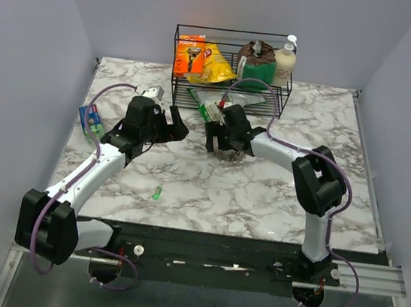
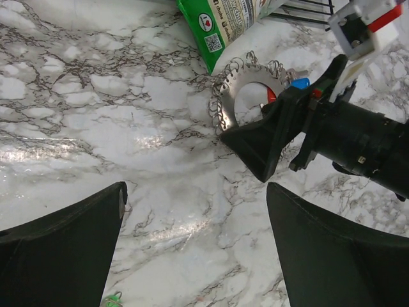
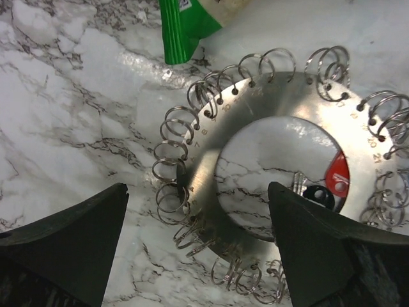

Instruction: Put the keys on the keyring

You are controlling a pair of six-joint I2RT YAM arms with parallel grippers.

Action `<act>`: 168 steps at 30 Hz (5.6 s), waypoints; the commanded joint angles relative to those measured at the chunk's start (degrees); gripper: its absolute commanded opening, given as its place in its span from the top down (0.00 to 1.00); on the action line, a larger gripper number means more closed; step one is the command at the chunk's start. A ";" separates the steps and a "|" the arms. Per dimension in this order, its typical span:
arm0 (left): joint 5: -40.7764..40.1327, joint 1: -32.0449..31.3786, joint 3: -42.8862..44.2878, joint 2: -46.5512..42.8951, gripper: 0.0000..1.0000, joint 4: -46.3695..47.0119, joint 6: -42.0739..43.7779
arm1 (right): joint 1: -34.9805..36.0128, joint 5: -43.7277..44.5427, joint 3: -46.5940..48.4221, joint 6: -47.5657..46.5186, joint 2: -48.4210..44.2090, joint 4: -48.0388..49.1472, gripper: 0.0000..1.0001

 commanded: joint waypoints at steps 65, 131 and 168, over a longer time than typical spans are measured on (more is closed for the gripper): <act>13.94 -13.84 2.80 14.99 0.01 8.57 -4.91 | -0.82 -0.46 -29.47 11.73 -31.99 -11.23 0.27; 12.09 -13.84 5.62 17.28 0.01 -0.05 -0.25 | -3.63 -16.10 -39.41 17.36 -34.62 5.83 0.57; 2.07 -13.58 6.41 16.31 0.01 -7.70 5.20 | -11.54 -8.36 -25.07 10.85 -25.83 -4.20 0.43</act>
